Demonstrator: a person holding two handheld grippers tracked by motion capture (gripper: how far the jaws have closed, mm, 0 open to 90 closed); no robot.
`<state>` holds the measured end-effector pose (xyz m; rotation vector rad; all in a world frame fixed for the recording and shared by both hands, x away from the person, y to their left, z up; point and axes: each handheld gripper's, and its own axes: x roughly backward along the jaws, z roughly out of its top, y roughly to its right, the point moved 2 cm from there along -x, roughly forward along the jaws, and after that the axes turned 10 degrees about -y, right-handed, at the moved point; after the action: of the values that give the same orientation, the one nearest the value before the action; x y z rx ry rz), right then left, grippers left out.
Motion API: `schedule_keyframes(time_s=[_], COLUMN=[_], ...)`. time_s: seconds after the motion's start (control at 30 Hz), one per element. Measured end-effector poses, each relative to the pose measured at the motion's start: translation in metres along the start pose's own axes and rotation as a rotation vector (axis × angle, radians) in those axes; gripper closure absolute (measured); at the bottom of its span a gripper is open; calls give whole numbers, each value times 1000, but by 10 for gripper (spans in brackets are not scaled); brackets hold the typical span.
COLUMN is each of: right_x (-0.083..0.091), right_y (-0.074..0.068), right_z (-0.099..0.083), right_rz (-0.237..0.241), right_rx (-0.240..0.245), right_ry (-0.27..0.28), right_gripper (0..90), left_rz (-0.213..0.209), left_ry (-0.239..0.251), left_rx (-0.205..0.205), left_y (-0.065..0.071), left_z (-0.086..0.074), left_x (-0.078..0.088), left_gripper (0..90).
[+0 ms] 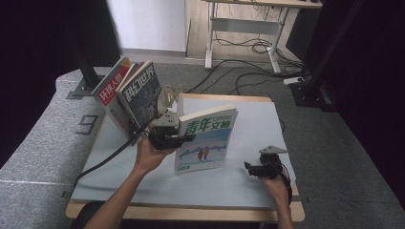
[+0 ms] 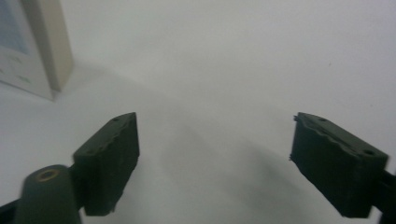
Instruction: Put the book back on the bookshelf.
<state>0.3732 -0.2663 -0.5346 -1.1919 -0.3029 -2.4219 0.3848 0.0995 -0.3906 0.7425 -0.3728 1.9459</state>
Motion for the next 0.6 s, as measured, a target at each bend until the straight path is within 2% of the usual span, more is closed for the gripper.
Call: schedule_keyframes(time_s=[0.13, 0.23, 0.3, 0.6], right_x=[-6, -13, -14, -15], right_y=[0, 2, 3, 3], right_z=[-2, -6, -8, -10], right_rz=[-8, -21, -14, -14], right_rx=[-3, -21, -39, -41], right_ry=[-29, -49, -42, -28], right_gripper=[112, 0, 0, 0], left_rz=[9, 20, 27, 57], left_ry=[-3, -9, -11, -19], left_rx=[4, 11, 16, 27], left_y=[0, -1, -3, -7], left_z=[0, 1, 1, 3], left_x=[3, 6, 9, 23], left_gripper=[741, 741, 741, 741])
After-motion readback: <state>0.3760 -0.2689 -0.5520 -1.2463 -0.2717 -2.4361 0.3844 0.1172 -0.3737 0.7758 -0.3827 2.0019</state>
